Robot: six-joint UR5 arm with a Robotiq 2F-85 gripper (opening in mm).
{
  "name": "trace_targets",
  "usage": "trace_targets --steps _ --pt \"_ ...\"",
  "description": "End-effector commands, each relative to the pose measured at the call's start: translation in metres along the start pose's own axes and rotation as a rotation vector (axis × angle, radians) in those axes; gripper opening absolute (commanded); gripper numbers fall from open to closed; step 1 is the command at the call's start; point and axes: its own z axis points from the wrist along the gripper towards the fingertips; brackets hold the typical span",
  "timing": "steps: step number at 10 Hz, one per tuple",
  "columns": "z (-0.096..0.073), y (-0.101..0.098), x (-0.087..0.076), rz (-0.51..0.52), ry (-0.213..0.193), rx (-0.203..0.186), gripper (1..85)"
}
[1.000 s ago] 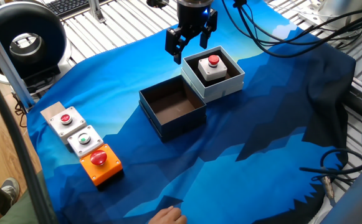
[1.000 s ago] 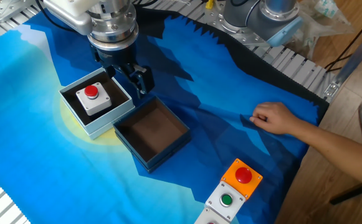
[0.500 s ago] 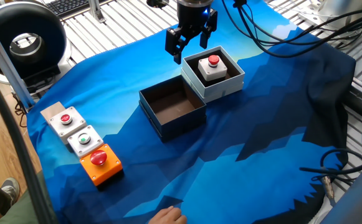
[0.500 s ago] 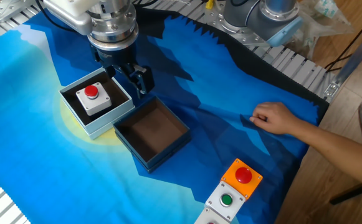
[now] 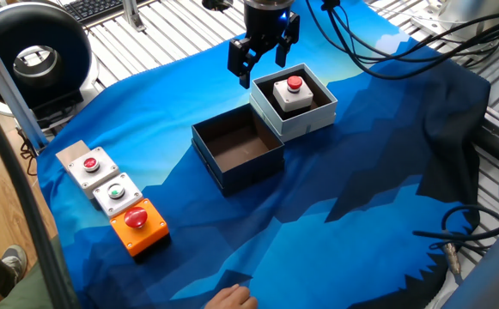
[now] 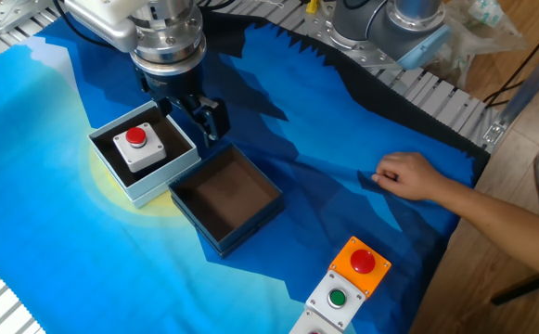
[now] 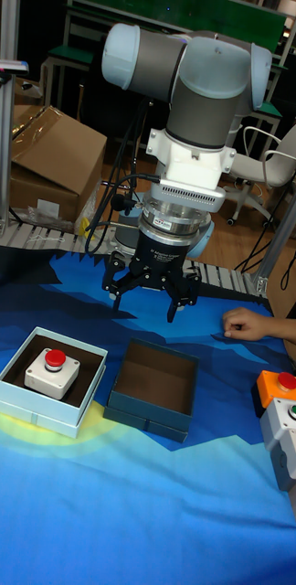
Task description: Move an object from one box to another
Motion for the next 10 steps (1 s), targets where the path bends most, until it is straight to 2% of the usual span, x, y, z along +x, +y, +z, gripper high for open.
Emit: trace_targets --steps 1,8,10 --pt "-0.0002 0.0072 0.0118 -0.083 0.044 -0.021 1.0" --pt "0.0 0.0068 0.0114 -0.083 0.043 -0.017 1.0" --pt "-0.0001 0.0032 0.0092 -0.097 0.034 -0.003 1.0"
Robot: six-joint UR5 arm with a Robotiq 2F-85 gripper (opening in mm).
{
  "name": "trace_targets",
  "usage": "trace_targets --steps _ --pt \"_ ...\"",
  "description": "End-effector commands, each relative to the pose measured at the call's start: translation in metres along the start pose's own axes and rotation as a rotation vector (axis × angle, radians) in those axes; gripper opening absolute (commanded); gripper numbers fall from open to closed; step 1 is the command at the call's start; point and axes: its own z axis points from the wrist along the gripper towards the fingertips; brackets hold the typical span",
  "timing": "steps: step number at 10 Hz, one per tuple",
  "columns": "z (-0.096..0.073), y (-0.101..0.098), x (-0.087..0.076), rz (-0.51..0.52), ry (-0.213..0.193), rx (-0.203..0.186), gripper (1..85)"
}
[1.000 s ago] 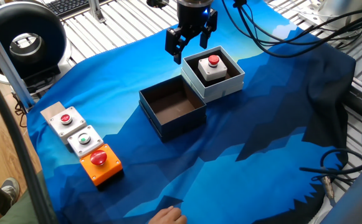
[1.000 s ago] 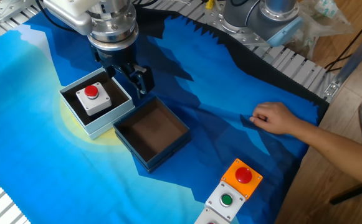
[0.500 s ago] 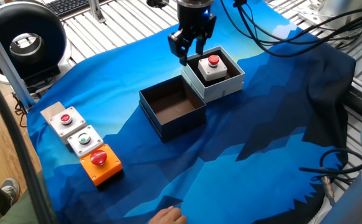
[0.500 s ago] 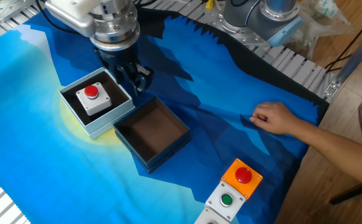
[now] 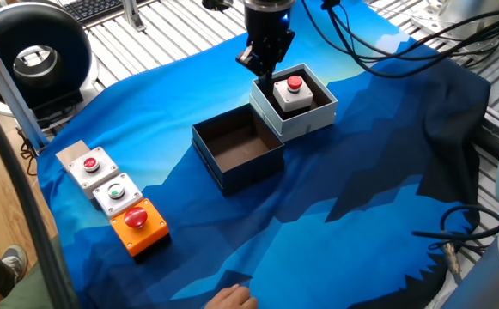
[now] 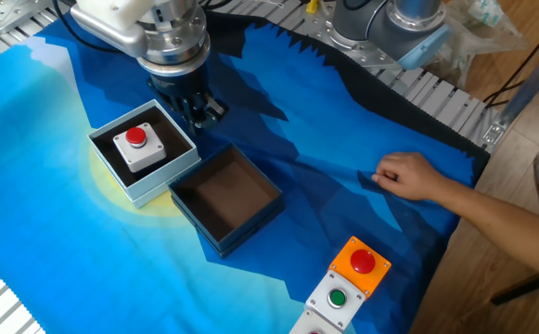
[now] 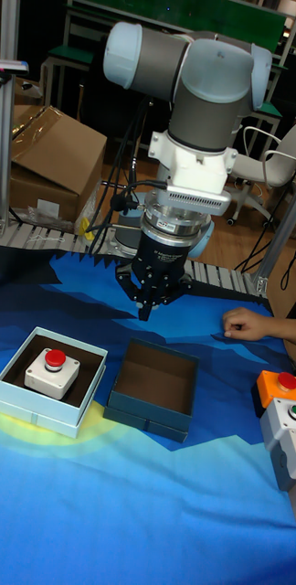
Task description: Move an object from one box to another
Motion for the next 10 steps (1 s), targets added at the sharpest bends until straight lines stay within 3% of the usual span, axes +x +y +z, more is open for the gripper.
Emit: trace_targets --steps 1,7,10 --pt "-0.001 0.001 -0.002 -0.007 -0.008 -0.005 1.0" --pt "-0.002 0.0 -0.003 -0.026 -0.017 -0.002 1.0" --pt "-0.004 -0.014 -0.006 -0.083 -0.026 0.056 1.0"
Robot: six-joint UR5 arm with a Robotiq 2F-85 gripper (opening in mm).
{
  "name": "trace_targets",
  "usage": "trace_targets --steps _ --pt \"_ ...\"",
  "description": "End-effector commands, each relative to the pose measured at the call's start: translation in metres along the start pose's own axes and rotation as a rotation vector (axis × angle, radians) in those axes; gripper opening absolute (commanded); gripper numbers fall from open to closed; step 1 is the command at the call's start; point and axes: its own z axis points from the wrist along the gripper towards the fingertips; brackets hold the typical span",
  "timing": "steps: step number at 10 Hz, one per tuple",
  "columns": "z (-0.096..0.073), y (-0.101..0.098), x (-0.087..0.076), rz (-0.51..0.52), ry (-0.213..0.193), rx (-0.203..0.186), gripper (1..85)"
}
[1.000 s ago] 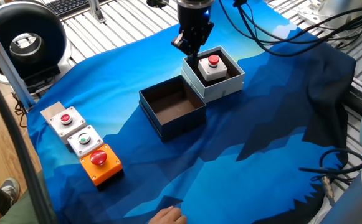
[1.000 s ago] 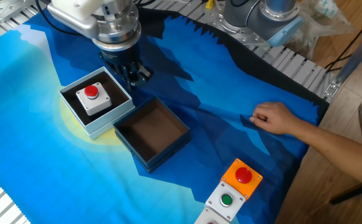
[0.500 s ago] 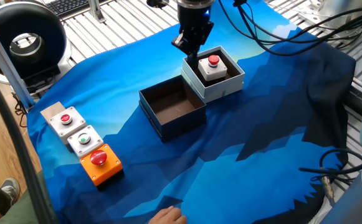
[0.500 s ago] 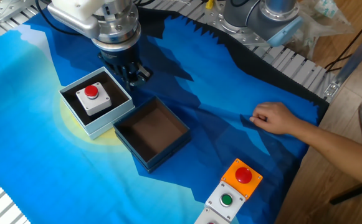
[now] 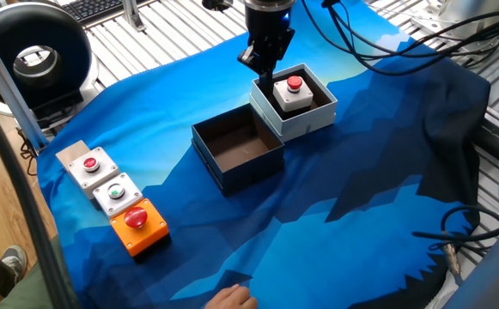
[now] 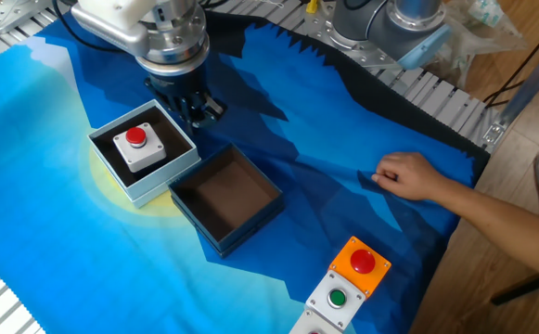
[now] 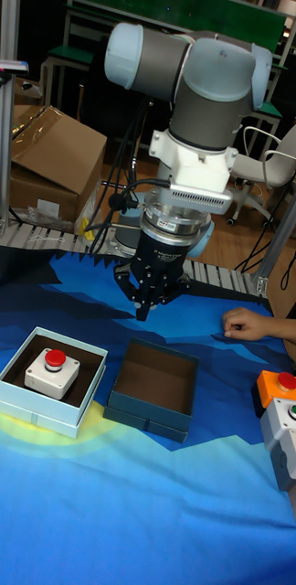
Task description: Move an object from one box to another
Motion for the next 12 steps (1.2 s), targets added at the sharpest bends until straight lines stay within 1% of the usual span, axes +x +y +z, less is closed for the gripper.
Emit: trace_targets --steps 1,2,3,4,5,6,7,8,9,10,11,12 --pt "-0.002 0.001 0.002 -0.058 0.005 -0.005 1.0" --pt "-0.002 0.004 0.004 -0.069 0.012 -0.018 1.0" --pt "-0.002 0.007 0.0 -0.067 -0.001 -0.026 1.0" --pt "-0.002 0.006 -0.004 -0.059 -0.018 -0.025 1.0" --pt "-0.002 0.002 -0.001 -0.048 -0.006 -0.01 1.0" --pt "-0.002 0.0 -0.001 -0.048 -0.005 0.001 1.0" --pt "-0.002 0.002 -0.002 -0.082 -0.009 -0.006 1.0" --pt "0.002 -0.018 -0.012 -0.155 0.004 -0.012 4.7" --pt "0.007 -0.041 -0.028 -0.243 -0.004 -0.02 17.7" --pt "0.014 -0.061 -0.039 -0.306 -0.006 -0.023 23.3" --pt "0.026 -0.08 -0.043 -0.389 0.002 -0.025 34.0" --pt "0.038 -0.095 -0.045 -0.446 0.012 -0.008 42.7"
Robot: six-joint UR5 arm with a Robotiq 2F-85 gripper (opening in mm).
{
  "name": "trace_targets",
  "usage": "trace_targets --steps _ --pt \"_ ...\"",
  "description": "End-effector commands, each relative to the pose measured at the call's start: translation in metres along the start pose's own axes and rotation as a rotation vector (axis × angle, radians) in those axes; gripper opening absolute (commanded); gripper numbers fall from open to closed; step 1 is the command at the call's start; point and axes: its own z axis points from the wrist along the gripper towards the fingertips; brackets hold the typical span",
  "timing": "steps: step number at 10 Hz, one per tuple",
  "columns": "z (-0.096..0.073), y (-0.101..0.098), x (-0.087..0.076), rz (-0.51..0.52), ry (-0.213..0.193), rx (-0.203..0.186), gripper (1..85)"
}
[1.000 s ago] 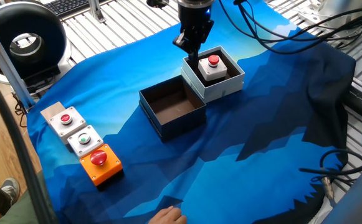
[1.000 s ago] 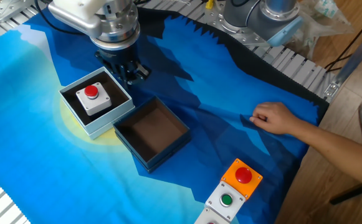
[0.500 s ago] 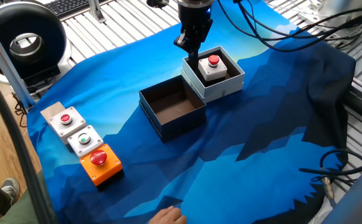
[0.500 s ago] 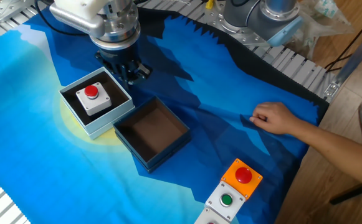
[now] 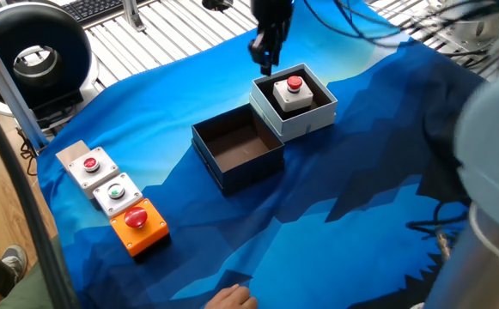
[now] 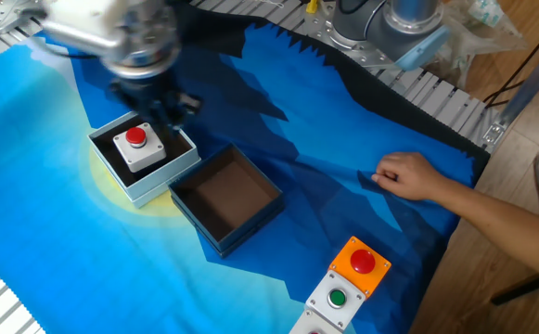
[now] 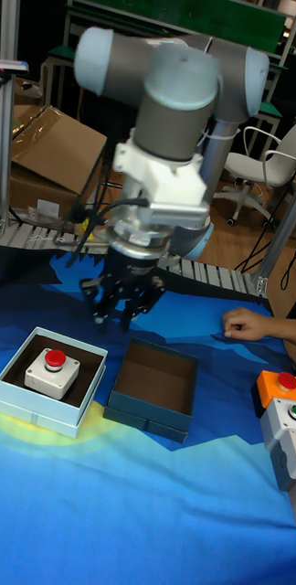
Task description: Move an object from one box to another
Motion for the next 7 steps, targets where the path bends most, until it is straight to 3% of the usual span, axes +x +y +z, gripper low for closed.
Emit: trace_targets --steps 1,3,5,6,7 --pt "0.032 -0.044 -0.004 -0.192 -0.009 -0.023 46.3" --pt "0.057 -0.051 -0.01 -0.271 -0.057 -0.06 55.7" --pt "0.07 -0.067 0.004 -0.356 -0.019 -0.027 61.7" --pt "0.075 -0.069 0.01 -0.425 -0.008 -0.035 75.7" --pt "0.08 -0.071 0.01 -0.476 -0.008 -0.034 79.3"
